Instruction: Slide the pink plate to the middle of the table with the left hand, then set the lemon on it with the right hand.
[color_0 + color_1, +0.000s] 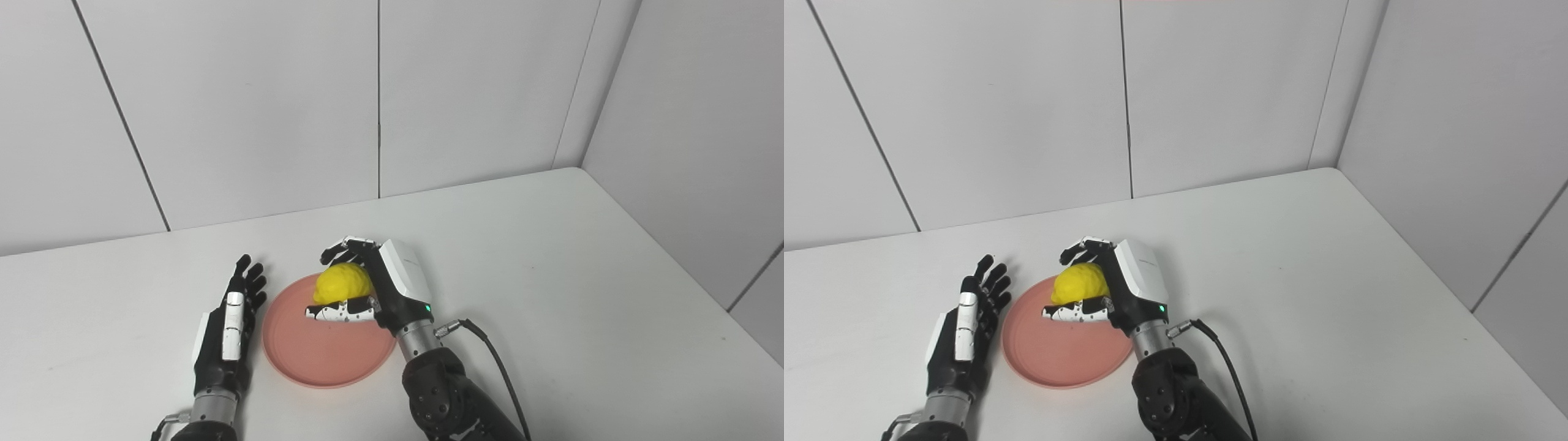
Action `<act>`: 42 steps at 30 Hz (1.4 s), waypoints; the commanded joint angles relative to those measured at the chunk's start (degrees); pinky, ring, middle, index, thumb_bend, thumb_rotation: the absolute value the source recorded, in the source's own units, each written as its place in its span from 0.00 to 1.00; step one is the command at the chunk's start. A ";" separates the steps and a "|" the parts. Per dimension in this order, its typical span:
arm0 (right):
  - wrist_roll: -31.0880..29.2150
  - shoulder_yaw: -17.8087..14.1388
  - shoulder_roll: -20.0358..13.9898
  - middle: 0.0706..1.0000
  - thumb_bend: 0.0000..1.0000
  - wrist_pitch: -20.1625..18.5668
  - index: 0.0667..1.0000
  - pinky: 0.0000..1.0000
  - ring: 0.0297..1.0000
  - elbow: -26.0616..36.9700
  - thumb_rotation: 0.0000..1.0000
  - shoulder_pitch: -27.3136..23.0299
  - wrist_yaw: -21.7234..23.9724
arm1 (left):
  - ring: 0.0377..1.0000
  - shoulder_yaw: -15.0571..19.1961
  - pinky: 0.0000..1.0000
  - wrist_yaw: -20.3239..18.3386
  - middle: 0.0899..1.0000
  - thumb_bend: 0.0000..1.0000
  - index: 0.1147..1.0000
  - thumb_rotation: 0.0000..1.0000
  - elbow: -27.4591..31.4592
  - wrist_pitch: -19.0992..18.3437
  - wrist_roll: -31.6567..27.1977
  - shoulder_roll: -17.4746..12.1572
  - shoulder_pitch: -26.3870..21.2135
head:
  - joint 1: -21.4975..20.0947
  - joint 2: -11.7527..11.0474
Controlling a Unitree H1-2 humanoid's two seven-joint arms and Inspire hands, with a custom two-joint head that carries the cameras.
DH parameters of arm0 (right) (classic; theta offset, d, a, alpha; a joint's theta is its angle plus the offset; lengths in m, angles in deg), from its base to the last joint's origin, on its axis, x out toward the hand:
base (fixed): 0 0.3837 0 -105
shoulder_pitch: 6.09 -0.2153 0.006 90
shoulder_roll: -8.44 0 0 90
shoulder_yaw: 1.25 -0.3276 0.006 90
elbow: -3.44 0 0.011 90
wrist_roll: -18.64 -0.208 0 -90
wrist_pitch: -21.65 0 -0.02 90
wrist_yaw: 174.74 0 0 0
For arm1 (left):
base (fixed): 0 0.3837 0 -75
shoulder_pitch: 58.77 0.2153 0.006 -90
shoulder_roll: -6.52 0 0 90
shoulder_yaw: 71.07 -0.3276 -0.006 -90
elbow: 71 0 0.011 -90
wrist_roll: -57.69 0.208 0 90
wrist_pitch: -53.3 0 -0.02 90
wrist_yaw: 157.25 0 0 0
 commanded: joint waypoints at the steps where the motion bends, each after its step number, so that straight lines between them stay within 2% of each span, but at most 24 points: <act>1: 0.42 0.47 0.75 0.44 0.52 2.83 0.48 0.38 0.40 1.86 0.00 -2.03 0.82 | 0.94 -0.49 0.94 0.61 0.94 0.63 0.94 1.00 -1.28 1.39 0.82 0.80 2.63 | 2.18 0.24; 9: -1.06 0.87 0.61 0.44 0.51 2.63 0.48 0.37 0.40 2.06 0.00 -1.13 5.14 | 0.93 -2.02 0.90 2.97 0.93 0.61 0.92 1.00 -0.84 1.72 4.97 1.50 2.98 | 6.53 0.62; 14: -0.72 0.97 -0.06 0.44 0.51 3.48 0.49 0.34 0.38 1.00 0.00 -1.04 6.10 | 0.94 -1.78 0.93 2.29 0.94 0.61 0.93 1.00 -2.06 3.23 3.85 2.22 2.66 | 8.52 0.72; 19: -0.45 0.82 -0.69 0.43 0.51 4.42 0.49 0.34 0.38 -0.95 0.00 -1.09 6.00 | 0.91 -2.31 0.88 4.90 0.91 0.62 0.90 1.00 -0.73 0.87 7.27 2.47 3.07 | 9.44 0.54; 24: 1.41 1.22 -1.81 0.44 0.52 4.54 0.47 0.39 0.41 -2.25 0.00 -1.47 5.33 | 0.93 -1.71 0.90 4.18 0.92 0.62 0.91 1.00 -1.07 0.97 5.52 3.05 2.94 | 9.52 0.63; 30: 3.44 1.26 -2.99 0.44 0.52 4.82 0.46 0.43 0.44 -3.32 0.00 -2.02 4.58 | 0.90 -1.88 0.87 5.40 0.90 0.62 0.90 1.00 -0.83 0.02 7.05 3.15 2.91 | 9.66 0.52; 36: 5.58 1.08 -3.65 0.46 0.52 5.11 0.45 0.48 0.44 -2.99 0.00 -1.54 2.96 | 0.93 -1.54 0.91 4.28 0.92 0.64 0.92 1.00 -0.91 0.03 5.29 3.39 2.84 | 9.74 0.58; 38: 5.21 1.08 -3.81 0.47 0.52 5.79 0.45 0.51 0.56 -2.39 0.00 -1.27 2.96 | 0.92 -1.87 0.90 5.05 0.92 0.63 0.91 1.00 -0.83 0.11 6.57 3.19 2.87 | 9.80 0.53; 39: 5.12 1.17 -3.95 0.59 0.52 6.32 0.46 0.55 0.62 -2.11 0.09 -1.17 2.88 | 0.92 -2.02 0.89 5.36 0.91 0.62 0.91 1.00 -0.81 0.18 7.26 3.04 2.90 | 9.73 0.44; 41: 4.83 1.26 -4.13 0.66 0.51 7.40 0.46 0.57 0.66 -1.44 0.13 -0.85 2.82 | 0.92 -2.14 0.88 5.04 0.91 0.61 0.91 1.00 -0.98 0.61 7.40 2.78 2.91 | 9.76 0.58; 42: 4.59 1.22 -4.16 0.72 0.59 7.89 0.62 0.63 0.71 -1.12 0.22 -0.67 2.84 | 0.92 -2.12 0.89 4.64 0.92 0.62 0.92 1.00 -1.12 0.88 7.09 2.69 2.91 | 9.76 0.58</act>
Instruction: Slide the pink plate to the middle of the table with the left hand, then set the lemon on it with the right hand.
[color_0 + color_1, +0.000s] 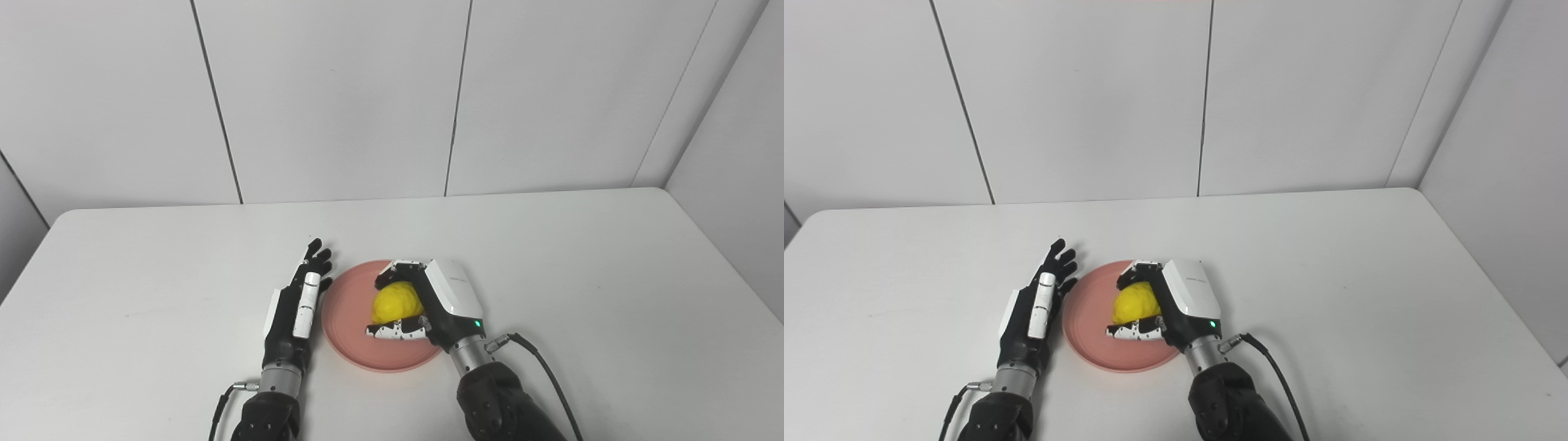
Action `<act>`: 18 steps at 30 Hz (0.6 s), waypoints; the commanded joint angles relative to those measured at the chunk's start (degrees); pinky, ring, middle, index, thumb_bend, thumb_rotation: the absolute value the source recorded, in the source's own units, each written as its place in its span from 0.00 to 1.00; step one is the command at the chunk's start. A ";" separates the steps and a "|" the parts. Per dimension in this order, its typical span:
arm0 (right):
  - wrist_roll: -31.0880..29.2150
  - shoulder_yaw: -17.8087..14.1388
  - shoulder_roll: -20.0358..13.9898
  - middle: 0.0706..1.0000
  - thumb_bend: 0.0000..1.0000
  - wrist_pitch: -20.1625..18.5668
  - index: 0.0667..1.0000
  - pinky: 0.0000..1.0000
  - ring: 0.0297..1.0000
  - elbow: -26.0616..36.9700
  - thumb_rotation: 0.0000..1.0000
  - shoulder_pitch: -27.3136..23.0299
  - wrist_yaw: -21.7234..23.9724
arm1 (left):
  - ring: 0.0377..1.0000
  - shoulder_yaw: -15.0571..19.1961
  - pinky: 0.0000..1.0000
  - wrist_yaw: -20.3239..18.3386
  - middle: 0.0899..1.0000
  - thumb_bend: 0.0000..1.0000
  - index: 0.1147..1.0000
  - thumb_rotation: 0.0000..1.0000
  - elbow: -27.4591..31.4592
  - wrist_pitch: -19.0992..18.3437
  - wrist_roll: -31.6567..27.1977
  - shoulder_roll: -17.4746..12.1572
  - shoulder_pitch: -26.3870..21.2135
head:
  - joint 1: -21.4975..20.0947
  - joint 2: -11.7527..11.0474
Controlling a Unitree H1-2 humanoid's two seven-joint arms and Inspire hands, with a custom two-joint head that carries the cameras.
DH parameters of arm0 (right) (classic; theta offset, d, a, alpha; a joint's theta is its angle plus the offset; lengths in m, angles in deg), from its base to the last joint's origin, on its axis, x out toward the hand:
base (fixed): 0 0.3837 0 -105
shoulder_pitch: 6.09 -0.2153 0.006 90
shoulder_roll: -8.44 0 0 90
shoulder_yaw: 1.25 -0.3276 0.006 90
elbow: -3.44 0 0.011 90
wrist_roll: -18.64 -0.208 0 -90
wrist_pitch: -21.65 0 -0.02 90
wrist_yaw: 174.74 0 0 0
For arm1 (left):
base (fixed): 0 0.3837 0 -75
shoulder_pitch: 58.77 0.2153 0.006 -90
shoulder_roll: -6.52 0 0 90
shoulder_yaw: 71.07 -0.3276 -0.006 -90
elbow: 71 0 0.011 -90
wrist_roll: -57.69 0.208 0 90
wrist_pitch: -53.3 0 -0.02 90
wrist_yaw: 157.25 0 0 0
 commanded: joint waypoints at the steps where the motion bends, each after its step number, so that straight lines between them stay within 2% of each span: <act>1: -0.24 -0.12 -0.13 0.74 0.62 4.20 0.67 0.65 0.73 3.02 0.25 -1.03 -1.35 | 0.92 -0.40 0.90 -0.97 0.93 0.62 0.92 1.00 -1.87 0.78 -0.81 -0.10 1.80 | 0.01 -0.04; 2: -0.21 -0.11 -0.19 0.78 0.63 4.50 0.73 0.69 0.77 3.34 0.34 -0.85 -1.25 | 0.93 -0.30 0.91 -1.36 0.93 0.62 0.93 1.00 -2.00 0.91 -1.35 -0.07 1.75 | 0.01 -0.04; 7: -0.07 -0.02 -0.44 0.86 0.63 5.60 0.82 0.81 0.85 4.78 0.53 0.03 -0.84 | 0.91 -0.60 0.89 0.05 0.92 0.62 0.91 1.00 -1.53 -0.26 0.41 -0.08 1.71 | -0.01 -0.06; 8: -0.18 -0.03 -0.48 0.88 0.63 5.85 0.85 0.85 0.88 4.98 0.60 0.14 -0.70 | 0.91 -0.61 0.88 0.17 0.91 0.62 0.91 1.00 -1.52 -0.22 0.67 -0.10 1.74 | -0.01 -0.06; 10: -1.22 -0.24 -0.50 0.90 0.64 6.71 0.87 0.89 0.90 5.72 0.66 0.56 -0.16 | 0.93 -0.40 0.90 -0.73 0.92 0.61 0.91 1.00 -1.89 0.49 -0.40 -0.05 1.70 | -0.01 -0.06; 17: -5.70 -1.32 0.00 0.92 0.67 7.50 0.90 0.91 0.92 7.52 0.76 1.76 1.16 | 0.91 -0.22 0.88 -0.09 0.91 0.60 0.90 1.00 -2.11 0.57 -0.15 0.23 1.51 | 0.08 -0.02; 18: -7.50 -1.94 0.28 0.92 0.68 8.85 0.90 0.90 0.92 7.03 0.77 2.05 0.72 | 0.91 -0.32 0.88 0.00 0.91 0.61 0.90 1.00 -1.97 0.48 0.21 0.11 1.60 | 0.05 -0.25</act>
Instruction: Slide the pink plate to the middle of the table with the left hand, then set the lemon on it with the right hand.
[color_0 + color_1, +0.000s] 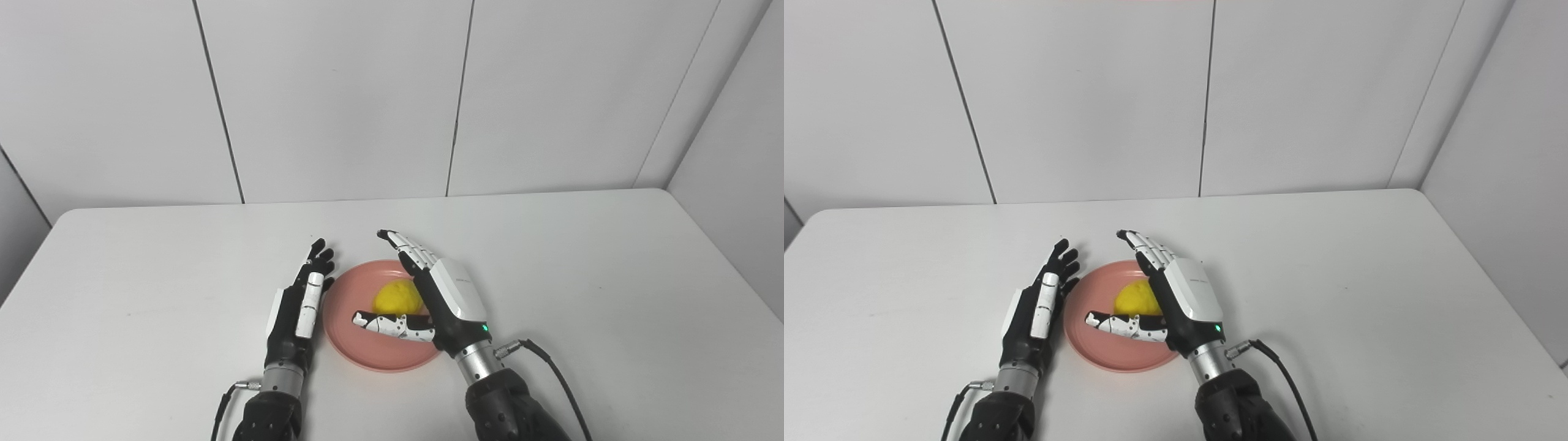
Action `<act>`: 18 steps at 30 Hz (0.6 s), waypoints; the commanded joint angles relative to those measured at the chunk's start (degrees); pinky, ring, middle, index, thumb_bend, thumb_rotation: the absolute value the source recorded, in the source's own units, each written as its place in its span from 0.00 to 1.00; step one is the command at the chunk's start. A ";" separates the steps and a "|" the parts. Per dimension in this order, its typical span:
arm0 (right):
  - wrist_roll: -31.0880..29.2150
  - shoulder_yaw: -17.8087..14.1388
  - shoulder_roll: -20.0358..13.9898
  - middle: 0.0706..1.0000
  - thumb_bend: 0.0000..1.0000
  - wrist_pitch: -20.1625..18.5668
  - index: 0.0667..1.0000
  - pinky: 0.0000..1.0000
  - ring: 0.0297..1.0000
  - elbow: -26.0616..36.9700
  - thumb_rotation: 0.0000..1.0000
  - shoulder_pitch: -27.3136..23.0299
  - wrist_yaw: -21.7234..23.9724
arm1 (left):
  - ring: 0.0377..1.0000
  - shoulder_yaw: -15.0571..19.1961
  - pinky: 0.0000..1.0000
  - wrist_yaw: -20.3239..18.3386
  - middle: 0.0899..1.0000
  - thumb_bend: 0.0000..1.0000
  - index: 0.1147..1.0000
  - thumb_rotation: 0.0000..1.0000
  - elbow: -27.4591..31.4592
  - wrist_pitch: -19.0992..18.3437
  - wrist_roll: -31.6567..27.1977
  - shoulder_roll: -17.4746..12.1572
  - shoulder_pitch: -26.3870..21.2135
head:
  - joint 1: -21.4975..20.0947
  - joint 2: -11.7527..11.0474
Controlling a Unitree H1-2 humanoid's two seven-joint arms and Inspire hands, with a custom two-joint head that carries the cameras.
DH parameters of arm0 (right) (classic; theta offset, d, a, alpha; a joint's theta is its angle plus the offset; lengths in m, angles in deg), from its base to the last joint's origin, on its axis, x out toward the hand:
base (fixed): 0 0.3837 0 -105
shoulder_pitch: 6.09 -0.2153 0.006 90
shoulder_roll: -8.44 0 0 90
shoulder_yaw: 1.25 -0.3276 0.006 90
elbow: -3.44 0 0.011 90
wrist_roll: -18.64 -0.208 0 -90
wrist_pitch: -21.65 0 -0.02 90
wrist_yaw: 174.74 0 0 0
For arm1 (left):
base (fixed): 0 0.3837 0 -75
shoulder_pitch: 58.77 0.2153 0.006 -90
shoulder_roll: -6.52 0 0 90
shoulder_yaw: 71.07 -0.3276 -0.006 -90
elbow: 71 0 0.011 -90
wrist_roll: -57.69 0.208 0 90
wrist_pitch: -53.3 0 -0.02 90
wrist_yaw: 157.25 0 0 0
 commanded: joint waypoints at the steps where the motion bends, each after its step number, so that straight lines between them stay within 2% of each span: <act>1: -3.27 -1.50 0.77 0.92 0.70 5.16 0.91 0.87 0.91 1.02 0.78 -0.38 -0.90 | 0.91 -0.45 0.88 0.44 0.91 0.62 0.90 1.00 -1.63 0.36 0.71 0.01 1.68 | 0.05 -0.07; 3: -5.77 -2.80 0.99 0.94 0.70 6.75 0.93 0.87 0.93 0.72 0.82 0.15 -0.95 | 0.92 -0.14 0.89 -0.56 0.92 0.62 0.91 1.00 -1.75 0.66 -0.71 0.04 1.76 | 0.02 -0.01; 5: -7.72 -4.23 1.20 0.96 0.70 6.85 0.95 0.88 0.94 1.19 0.88 0.67 -0.56 | 0.93 0.08 0.91 -1.01 0.93 0.63 0.93 1.00 -1.86 0.49 -1.59 0.12 1.69 | -0.04 0.01; 8: -10.41 -6.35 1.88 0.97 0.70 6.22 0.97 0.90 0.96 1.91 0.91 1.37 -0.16 | 0.93 0.07 0.90 -0.68 0.93 0.64 0.93 1.00 -1.76 -0.10 -1.47 0.06 1.61 | 0.08 0.14; 11: -14.01 -9.18 2.83 0.97 0.70 6.31 0.97 0.93 0.97 1.26 0.92 1.73 -0.47 | 0.91 0.26 0.89 -0.34 0.92 0.65 0.92 1.00 -1.69 -0.25 -1.40 0.08 1.64 | 0.09 -0.03; 16: -17.78 -12.43 3.36 0.96 0.69 7.12 0.96 0.91 0.93 -0.41 0.98 1.98 -0.11 | 0.93 0.52 0.93 -1.03 0.93 0.65 0.93 1.00 -2.13 1.01 -2.69 -0.10 1.38 | 0.11 0.16; 18: -19.58 -13.36 3.54 0.96 0.69 7.25 0.95 0.91 0.94 -1.03 0.98 2.14 0.36 | 0.93 0.52 0.94 -0.75 0.93 0.65 0.93 1.00 -2.11 0.95 -2.49 -0.20 1.28 | 0.29 0.33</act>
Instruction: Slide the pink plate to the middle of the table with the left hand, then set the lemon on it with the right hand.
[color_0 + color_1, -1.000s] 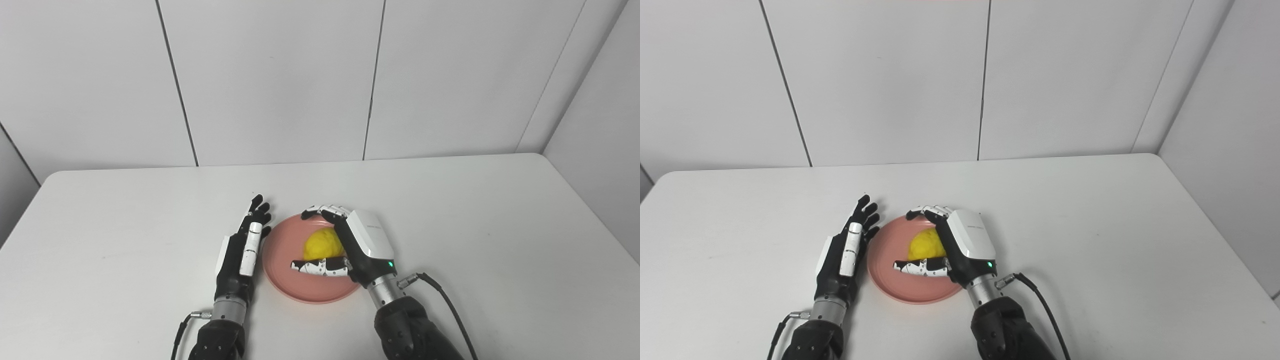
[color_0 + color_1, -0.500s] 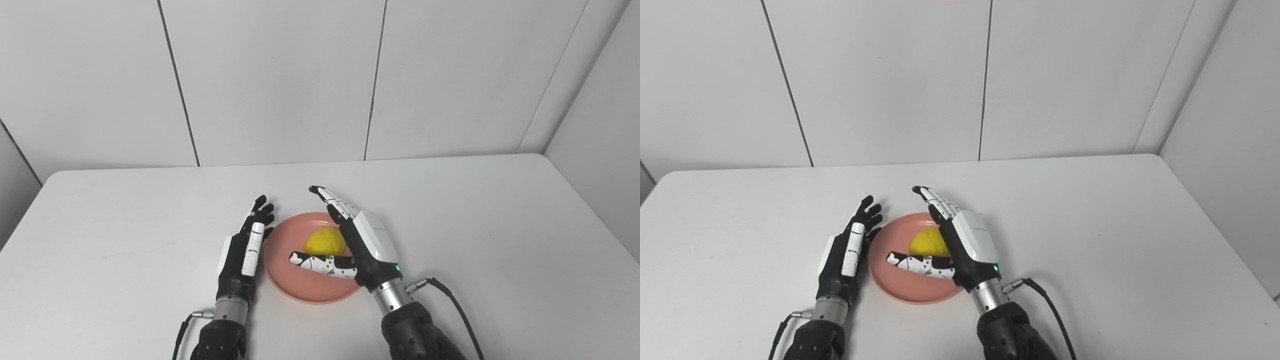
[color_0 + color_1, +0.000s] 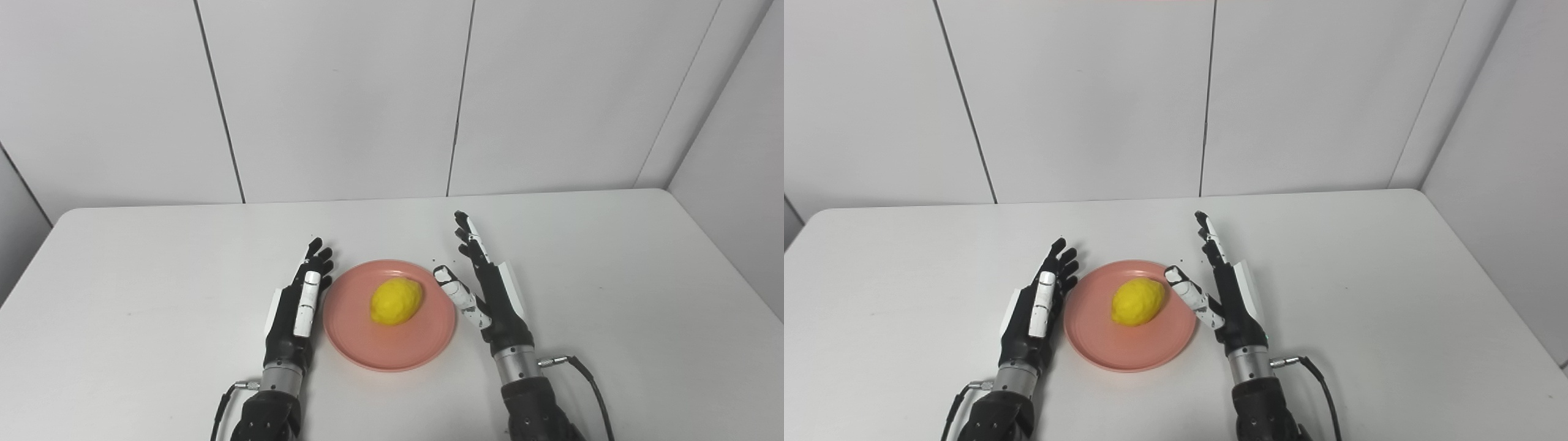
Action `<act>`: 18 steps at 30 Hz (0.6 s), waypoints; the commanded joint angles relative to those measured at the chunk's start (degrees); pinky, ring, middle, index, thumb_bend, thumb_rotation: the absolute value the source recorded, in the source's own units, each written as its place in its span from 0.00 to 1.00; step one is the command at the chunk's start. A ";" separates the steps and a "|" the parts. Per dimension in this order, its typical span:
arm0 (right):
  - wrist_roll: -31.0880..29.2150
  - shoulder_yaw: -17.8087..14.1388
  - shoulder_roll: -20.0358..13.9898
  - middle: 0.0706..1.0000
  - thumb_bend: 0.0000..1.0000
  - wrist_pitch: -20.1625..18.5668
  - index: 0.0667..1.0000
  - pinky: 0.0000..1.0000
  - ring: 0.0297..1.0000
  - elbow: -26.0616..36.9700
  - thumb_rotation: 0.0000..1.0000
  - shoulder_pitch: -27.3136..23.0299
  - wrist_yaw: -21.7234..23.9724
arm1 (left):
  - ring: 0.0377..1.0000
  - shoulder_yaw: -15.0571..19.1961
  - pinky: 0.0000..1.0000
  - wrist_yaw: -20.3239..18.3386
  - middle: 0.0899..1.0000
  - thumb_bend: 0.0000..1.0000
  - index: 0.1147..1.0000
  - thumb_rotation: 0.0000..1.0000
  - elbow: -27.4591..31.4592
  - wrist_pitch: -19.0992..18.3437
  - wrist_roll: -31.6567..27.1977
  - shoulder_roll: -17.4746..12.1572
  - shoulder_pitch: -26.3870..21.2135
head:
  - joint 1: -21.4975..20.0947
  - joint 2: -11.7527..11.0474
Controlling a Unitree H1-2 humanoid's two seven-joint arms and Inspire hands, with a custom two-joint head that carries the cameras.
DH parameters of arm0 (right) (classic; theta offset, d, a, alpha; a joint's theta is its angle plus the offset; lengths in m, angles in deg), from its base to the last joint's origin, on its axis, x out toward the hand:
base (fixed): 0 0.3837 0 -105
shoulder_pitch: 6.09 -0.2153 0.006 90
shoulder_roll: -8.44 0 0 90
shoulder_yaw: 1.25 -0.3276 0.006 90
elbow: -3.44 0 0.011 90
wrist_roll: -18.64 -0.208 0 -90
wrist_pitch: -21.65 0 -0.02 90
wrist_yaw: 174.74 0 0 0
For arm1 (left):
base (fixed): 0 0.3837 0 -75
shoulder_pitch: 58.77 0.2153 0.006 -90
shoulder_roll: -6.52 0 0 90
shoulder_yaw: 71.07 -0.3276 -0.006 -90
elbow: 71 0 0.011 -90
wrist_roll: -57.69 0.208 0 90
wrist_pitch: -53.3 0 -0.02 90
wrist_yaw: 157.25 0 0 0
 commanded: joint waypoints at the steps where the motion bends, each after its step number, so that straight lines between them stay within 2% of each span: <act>1: -2.19 -1.00 0.56 0.96 0.69 2.50 0.95 0.91 0.94 0.53 0.98 -1.09 0.46 | 0.93 0.04 0.94 -0.16 0.93 0.65 0.93 1.00 -2.07 1.03 -0.10 -0.24 1.27 | 0.20 0.16; 9: -4.27 -1.51 1.09 0.97 0.71 0.88 0.97 0.97 0.98 0.46 1.00 -0.29 2.24 | 0.95 0.05 0.95 0.25 0.95 0.63 0.95 1.00 -3.30 4.14 0.57 -0.67 1.06 | 0.09 0.05; 18: -5.71 -1.52 2.10 0.98 0.67 2.68 0.96 0.99 0.99 -1.15 1.00 0.69 3.49 | 0.98 0.43 0.99 0.44 0.98 0.64 0.97 1.00 -3.96 5.82 0.23 -0.70 0.85 | 0.11 0.12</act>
